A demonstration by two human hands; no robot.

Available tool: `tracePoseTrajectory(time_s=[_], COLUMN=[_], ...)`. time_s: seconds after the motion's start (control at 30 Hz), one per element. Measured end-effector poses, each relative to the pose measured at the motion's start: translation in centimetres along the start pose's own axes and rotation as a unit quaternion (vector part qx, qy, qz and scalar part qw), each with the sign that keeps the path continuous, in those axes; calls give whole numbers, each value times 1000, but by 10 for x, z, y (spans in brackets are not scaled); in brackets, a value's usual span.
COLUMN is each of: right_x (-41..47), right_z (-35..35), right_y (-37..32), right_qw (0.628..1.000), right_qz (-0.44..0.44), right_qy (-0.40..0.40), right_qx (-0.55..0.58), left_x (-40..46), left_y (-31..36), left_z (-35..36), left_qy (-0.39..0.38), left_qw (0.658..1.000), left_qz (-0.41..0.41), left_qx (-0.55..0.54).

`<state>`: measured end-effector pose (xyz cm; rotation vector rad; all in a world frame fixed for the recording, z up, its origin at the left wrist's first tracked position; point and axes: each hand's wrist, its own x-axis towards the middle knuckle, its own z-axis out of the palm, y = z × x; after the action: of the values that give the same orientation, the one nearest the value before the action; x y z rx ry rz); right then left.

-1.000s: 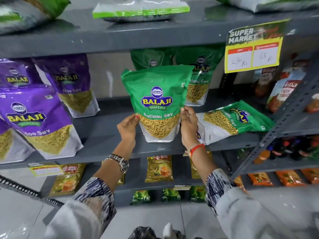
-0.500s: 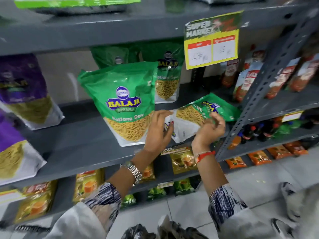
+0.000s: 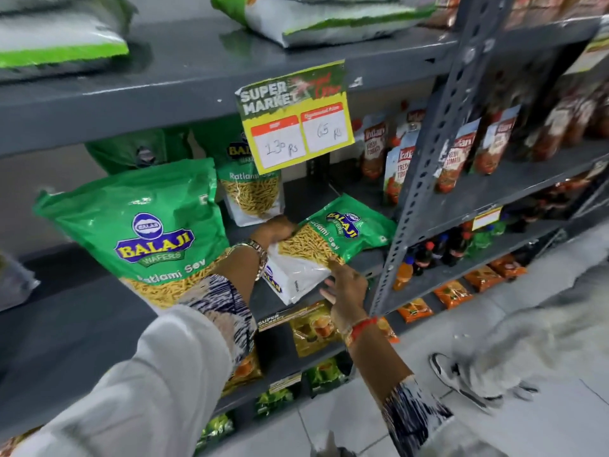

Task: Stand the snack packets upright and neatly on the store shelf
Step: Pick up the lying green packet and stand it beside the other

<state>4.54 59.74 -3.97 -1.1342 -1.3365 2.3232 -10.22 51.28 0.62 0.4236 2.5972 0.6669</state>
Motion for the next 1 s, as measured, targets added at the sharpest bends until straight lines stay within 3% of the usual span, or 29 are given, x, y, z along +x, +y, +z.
tracePoseTrajectory(time_s=[0.17,0.3,0.37,0.5,0.63,0.77,0.9,1.0], right_x=[11,14,13,9,-8,-27,-71,-102], right_z=[-4,-16,-29,-56,-70,-74,-85,-97], right_y=[-7,-14,-13,-4,0,1,9,11], right_qw=[998,995,993,985,989,994,982,974], right_qz=[55,77,53,8,9,-37,-145,-167], right_qy=[-16,-57,-106,-175,-146,-103,-121,-152], right_qx=[7,-20,-26,-2,17,9,8,21], left_x=[12,0,-17,-63,-117,-160,-227,-266], left_y=[-7,-2,0,-8,-17,-25,-32,-38], left_z=[4,8,12,28,50,64,83,95], left_qy=[40,101,121,132,199,212,224,217], left_qw=[992,968,951,882,857,830,773,744], left_qz=[-41,-46,-47,-20,-26,-36,-31,-31], left_qx=[-109,-227,-280,-453,-475,-515,-592,-631])
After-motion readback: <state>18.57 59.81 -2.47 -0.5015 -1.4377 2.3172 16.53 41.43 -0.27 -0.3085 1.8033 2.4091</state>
